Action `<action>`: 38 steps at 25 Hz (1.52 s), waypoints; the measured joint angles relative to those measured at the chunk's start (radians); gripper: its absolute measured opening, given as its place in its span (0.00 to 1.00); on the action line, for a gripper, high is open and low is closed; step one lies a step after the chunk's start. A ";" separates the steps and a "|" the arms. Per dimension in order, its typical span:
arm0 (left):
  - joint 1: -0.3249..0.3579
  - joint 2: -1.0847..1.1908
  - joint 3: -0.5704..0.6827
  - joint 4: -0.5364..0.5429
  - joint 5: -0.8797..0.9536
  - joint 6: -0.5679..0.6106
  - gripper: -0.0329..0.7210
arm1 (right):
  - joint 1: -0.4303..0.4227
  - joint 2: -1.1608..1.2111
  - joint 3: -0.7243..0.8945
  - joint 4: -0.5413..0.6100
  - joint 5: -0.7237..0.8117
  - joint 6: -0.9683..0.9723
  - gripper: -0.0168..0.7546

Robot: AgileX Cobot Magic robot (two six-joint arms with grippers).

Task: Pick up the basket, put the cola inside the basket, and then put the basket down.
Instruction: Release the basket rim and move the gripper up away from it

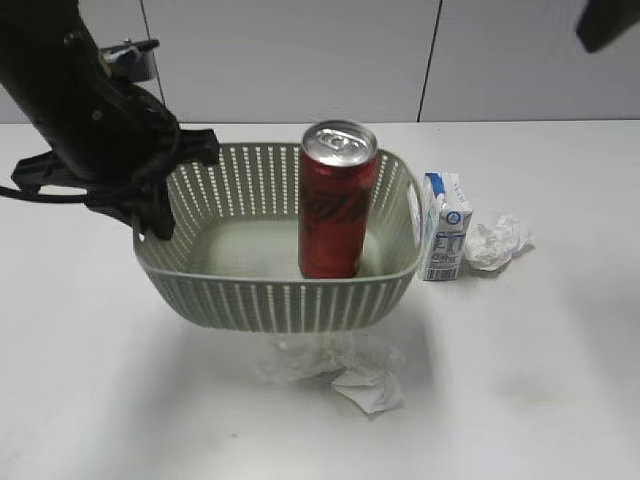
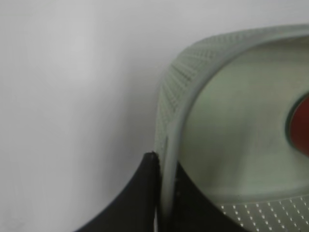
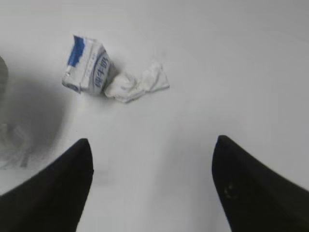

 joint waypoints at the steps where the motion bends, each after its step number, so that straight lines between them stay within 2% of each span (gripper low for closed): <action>1: 0.015 0.009 -0.020 -0.004 0.004 0.005 0.04 | -0.024 -0.024 0.043 0.017 0.001 -0.012 0.79; 6: 0.079 0.115 -0.155 -0.013 0.032 0.021 0.04 | -0.065 -0.200 0.272 0.052 -0.031 -0.041 0.79; 15: 0.084 0.397 -0.440 -0.019 0.079 0.040 0.04 | -0.065 -0.593 0.626 0.100 -0.104 -0.042 0.79; 19: 0.093 0.480 -0.498 -0.019 0.073 0.063 0.04 | -0.065 -0.760 0.677 0.100 -0.100 -0.013 0.79; 27: 0.113 0.536 -0.505 -0.023 0.041 0.145 0.07 | -0.065 -0.969 0.682 0.101 -0.096 0.011 0.79; 29: 0.113 0.536 -0.507 -0.034 0.032 0.153 0.16 | -0.065 -0.982 0.682 0.102 -0.094 0.012 0.79; 30: 0.113 0.535 -0.511 -0.039 0.030 0.155 0.26 | -0.065 -0.984 0.682 0.102 -0.093 0.012 0.79; 34: 0.113 0.534 -0.517 -0.052 0.040 0.158 0.77 | -0.065 -0.984 0.682 0.103 -0.093 0.014 0.79; 35: 0.113 0.534 -0.524 -0.052 0.058 0.158 0.84 | -0.065 -0.984 0.682 0.103 -0.093 0.014 0.79; 38: 0.116 0.534 -0.562 -0.050 0.120 0.158 0.87 | -0.065 -0.985 0.682 0.103 -0.093 0.016 0.79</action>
